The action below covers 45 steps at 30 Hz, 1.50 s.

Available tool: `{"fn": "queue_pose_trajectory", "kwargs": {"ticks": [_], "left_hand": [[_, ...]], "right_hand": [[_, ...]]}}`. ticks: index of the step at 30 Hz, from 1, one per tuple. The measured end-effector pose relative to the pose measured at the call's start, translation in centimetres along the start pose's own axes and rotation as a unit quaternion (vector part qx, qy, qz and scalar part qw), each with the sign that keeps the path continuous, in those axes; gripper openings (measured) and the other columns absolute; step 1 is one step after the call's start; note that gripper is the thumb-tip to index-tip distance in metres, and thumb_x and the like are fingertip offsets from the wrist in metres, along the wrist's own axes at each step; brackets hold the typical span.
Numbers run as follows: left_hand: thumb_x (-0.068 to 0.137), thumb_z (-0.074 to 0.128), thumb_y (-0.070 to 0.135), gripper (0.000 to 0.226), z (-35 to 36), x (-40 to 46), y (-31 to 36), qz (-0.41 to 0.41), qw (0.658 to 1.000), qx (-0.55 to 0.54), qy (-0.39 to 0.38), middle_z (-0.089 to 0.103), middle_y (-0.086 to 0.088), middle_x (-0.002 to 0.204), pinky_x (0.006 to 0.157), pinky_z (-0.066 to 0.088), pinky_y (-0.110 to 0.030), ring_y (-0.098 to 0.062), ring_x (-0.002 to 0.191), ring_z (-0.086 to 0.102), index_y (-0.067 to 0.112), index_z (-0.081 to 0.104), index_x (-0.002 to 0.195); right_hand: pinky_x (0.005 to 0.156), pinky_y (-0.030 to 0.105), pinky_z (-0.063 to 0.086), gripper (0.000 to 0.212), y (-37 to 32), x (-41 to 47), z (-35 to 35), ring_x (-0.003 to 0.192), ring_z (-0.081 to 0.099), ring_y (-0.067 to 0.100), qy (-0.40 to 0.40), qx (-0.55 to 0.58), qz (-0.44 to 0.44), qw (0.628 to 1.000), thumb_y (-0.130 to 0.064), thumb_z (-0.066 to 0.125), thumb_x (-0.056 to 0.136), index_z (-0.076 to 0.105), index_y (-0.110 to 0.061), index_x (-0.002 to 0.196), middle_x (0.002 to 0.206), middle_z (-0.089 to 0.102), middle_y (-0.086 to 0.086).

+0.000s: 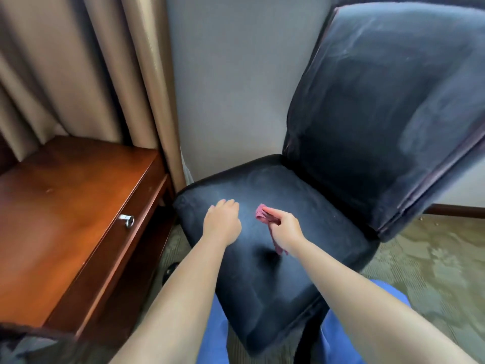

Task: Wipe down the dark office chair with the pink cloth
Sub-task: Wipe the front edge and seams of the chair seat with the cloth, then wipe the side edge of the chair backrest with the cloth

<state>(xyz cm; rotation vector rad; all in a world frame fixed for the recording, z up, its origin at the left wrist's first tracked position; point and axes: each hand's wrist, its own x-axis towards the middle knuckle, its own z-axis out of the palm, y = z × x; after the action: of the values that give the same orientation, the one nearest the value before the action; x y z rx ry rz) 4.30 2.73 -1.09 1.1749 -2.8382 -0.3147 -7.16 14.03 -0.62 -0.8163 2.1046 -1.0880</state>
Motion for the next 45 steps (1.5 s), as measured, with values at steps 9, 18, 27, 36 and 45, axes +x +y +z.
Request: {"fn": "queue_pose_trajectory", "kwargs": {"ticks": [9,18,27,36,45], "left_hand": [[0.095,0.036,0.014,0.044,-2.2,-7.6,2.5,0.011,1.000,-0.004,-0.017,0.041,-0.003,0.145,0.110,0.027,-0.036,-0.019,0.135,0.032,0.011,0.043,0.138],[0.096,0.033,0.010,0.041,-5.4,-8.0,6.9,0.065,0.998,-0.005,-0.015,0.041,-0.001,0.144,0.106,0.030,-0.032,-0.018,0.133,0.035,0.011,0.045,0.135],[0.094,0.034,0.008,0.044,-7.5,-4.8,11.0,0.094,0.995,0.011,-0.006,0.040,0.000,0.146,0.108,0.031,-0.035,-0.019,0.136,0.031,0.011,0.044,0.137],[0.092,0.035,0.007,0.041,-9.4,-4.0,18.1,0.158,0.987,-0.005,0.024,0.044,-0.002,0.141,0.106,0.033,-0.036,-0.021,0.130,0.037,0.010,0.048,0.131],[0.094,0.036,0.009,0.046,-12.6,-3.6,28.7,0.275,0.958,-0.036,0.075,0.031,0.003,0.153,0.111,0.029,-0.038,-0.017,0.140,0.025,0.012,0.041,0.140]], "right_hand": [[0.048,0.003,0.039,0.049,1.0,-8.2,-0.5,0.067,0.058,-0.007,0.085,0.045,0.006,0.995,0.004,0.035,0.091,0.061,-0.025,0.122,0.103,0.064,-0.010],[0.076,0.020,0.047,0.048,0.0,-10.4,-4.9,0.099,0.061,0.014,0.137,0.040,-0.020,0.990,0.001,0.038,0.092,0.061,-0.028,0.122,0.118,0.061,-0.012],[0.094,0.041,0.047,0.052,-1.5,-9.2,-9.3,0.085,0.058,-0.019,0.176,0.072,-0.063,0.980,0.006,0.035,0.089,0.062,-0.025,0.121,0.085,0.055,-0.039],[0.098,0.043,0.047,0.049,-1.1,-9.7,-16.0,0.108,0.060,-0.001,0.292,0.134,-0.165,0.933,0.008,0.034,0.088,0.063,-0.017,0.119,0.108,0.066,-0.019],[0.101,0.026,0.041,0.042,-2.0,-12.4,-25.3,0.115,0.056,0.015,0.451,0.010,-0.238,0.860,0.006,0.043,0.089,0.061,-0.013,0.122,0.120,0.061,-0.002]]}}
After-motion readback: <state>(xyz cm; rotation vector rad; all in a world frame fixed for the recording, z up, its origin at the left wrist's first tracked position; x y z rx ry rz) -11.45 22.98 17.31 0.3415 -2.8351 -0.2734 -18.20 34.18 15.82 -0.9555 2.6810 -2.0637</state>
